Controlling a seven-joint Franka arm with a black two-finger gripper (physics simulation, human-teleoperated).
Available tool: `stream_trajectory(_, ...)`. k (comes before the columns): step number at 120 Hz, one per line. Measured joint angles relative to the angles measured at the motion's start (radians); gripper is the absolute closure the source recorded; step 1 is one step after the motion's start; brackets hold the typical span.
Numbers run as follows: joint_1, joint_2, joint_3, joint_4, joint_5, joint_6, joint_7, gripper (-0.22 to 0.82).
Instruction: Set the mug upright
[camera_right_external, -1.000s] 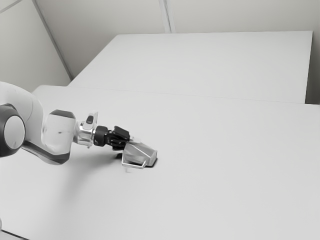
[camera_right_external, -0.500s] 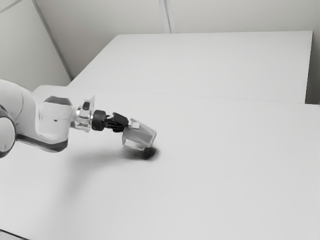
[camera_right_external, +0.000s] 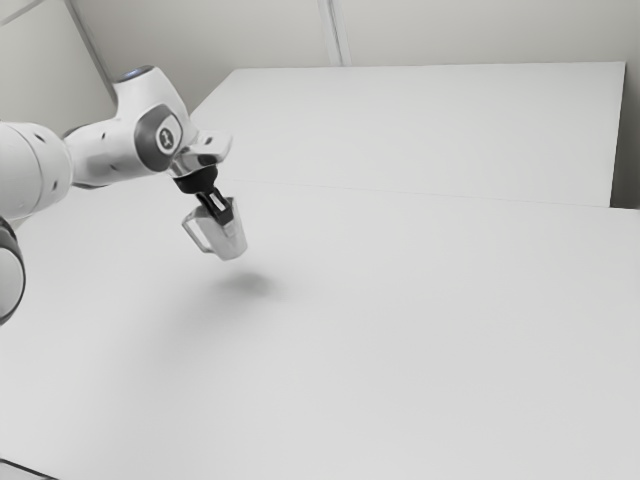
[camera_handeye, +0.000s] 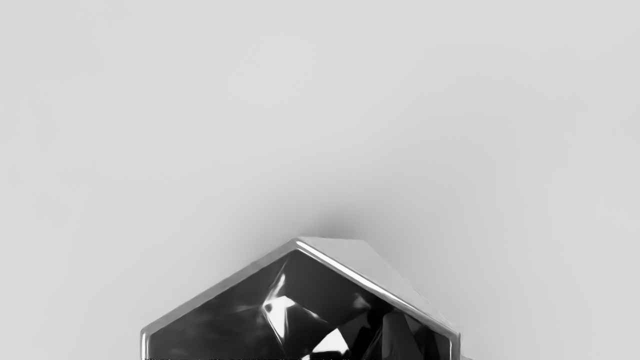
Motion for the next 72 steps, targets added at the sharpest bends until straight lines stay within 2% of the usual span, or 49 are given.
stream_trajectory(15,-0.001,-0.004,-0.001,-0.045,0.068,0.055,-0.143,0.78)
stream_trajectory(30,-0.016,-0.123,-0.002,-0.216,0.095,0.11,-0.261,0.79)
stream_trajectory(39,-0.016,-0.161,-0.005,-0.279,0.102,0.142,-0.321,0.79)
stream_trajectory(72,-0.021,-0.19,-0.025,-0.384,0.111,0.21,-0.495,0.79)
